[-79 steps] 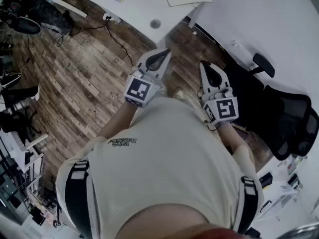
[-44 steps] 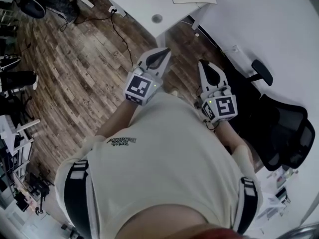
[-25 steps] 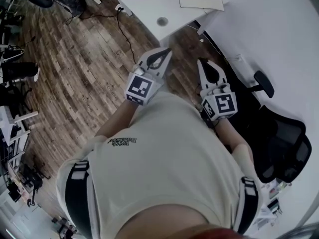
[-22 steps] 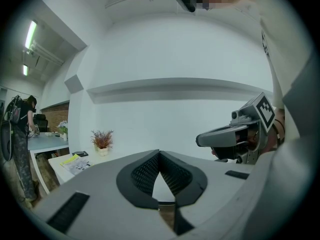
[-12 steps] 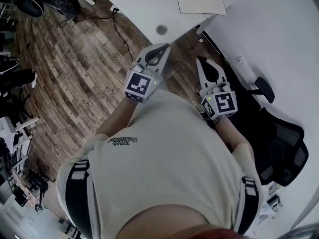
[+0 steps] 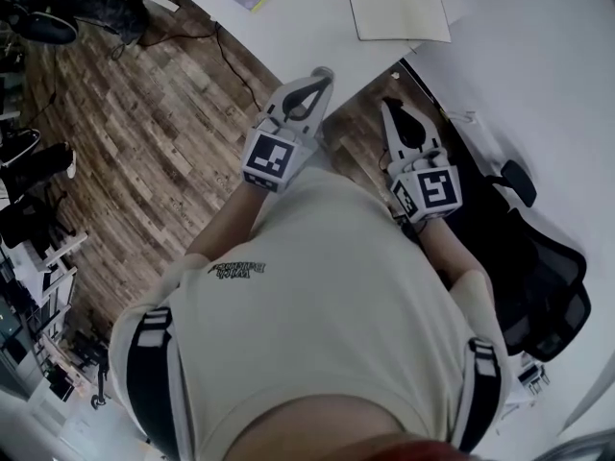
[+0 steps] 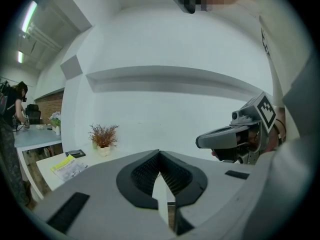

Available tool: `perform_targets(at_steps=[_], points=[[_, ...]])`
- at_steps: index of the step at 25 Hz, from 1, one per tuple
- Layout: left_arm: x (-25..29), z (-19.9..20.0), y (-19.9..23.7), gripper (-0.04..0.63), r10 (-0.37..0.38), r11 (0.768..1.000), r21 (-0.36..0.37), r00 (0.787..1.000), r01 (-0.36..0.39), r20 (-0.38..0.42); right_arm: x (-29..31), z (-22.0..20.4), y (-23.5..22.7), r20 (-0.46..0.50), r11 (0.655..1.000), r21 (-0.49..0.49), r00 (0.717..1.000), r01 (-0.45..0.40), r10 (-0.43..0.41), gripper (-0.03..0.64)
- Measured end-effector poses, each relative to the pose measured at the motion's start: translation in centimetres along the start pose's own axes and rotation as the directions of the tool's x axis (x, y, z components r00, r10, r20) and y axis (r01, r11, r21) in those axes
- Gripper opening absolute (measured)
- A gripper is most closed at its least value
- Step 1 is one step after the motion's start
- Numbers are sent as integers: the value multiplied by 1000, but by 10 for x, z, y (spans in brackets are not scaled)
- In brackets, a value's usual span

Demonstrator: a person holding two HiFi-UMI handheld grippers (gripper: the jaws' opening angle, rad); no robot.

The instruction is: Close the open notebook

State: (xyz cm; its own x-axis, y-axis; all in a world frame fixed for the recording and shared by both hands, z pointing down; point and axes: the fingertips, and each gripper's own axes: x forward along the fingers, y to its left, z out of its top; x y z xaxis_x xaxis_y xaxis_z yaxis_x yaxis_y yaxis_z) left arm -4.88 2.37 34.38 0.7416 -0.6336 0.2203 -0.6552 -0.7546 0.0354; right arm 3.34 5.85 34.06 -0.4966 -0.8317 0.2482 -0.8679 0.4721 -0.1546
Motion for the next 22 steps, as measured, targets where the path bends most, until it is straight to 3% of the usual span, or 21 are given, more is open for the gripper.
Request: perform_targets(at_steps=[13,22], points=[[35,13,67,14,-107,994,13,994,107,15,73,35,-22,24,992,-15,992,125,-125,3],[40,14,82,14,-87,996,12,996,87,11,93,39,-26,13,996,-2,996,93,-93,3]])
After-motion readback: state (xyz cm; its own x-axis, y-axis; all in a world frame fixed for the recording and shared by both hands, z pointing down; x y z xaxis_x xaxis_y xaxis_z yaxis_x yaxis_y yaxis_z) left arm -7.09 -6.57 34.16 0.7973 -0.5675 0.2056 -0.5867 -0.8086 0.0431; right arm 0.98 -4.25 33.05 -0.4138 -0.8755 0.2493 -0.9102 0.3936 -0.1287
